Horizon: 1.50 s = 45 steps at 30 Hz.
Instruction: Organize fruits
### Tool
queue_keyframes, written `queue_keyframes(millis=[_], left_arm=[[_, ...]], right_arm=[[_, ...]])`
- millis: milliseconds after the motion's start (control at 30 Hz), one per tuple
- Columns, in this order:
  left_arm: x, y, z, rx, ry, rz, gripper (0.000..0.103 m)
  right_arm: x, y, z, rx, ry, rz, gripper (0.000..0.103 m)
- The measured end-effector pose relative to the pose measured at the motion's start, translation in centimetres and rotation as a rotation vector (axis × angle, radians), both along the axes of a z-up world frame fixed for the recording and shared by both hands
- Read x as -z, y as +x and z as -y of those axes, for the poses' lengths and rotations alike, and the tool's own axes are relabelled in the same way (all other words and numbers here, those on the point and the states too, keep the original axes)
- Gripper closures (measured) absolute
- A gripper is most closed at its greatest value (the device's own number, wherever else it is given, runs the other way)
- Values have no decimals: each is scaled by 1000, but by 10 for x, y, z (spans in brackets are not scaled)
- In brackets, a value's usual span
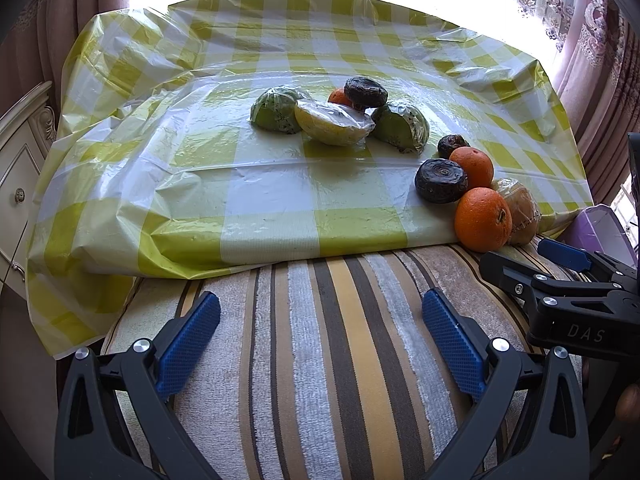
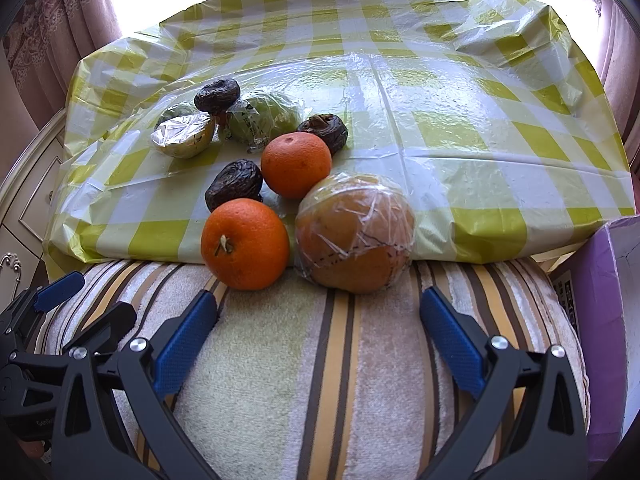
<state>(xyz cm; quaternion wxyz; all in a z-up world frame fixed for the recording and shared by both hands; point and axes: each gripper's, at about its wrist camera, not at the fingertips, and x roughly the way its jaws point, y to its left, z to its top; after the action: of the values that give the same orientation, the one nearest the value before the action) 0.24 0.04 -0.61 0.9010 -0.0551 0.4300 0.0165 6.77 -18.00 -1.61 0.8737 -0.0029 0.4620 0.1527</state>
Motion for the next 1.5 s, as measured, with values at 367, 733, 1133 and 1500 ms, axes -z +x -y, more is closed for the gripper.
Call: queue_keyframes(millis=[367,733,1133,1500], left_arm=[[0,0,0,0,0,1,5],[0,-1,0,0,1,1,5],[-7,-1,4,14,31,31,7],[-22,9,32,186,-55,75,26]], right_arm=[[1,0,0,0,0,0,1],[0,0,2,-4,6,-10,1],[-13,5,14,-131,74,-66,1],[-24,23,34,-157,6,-27,1]])
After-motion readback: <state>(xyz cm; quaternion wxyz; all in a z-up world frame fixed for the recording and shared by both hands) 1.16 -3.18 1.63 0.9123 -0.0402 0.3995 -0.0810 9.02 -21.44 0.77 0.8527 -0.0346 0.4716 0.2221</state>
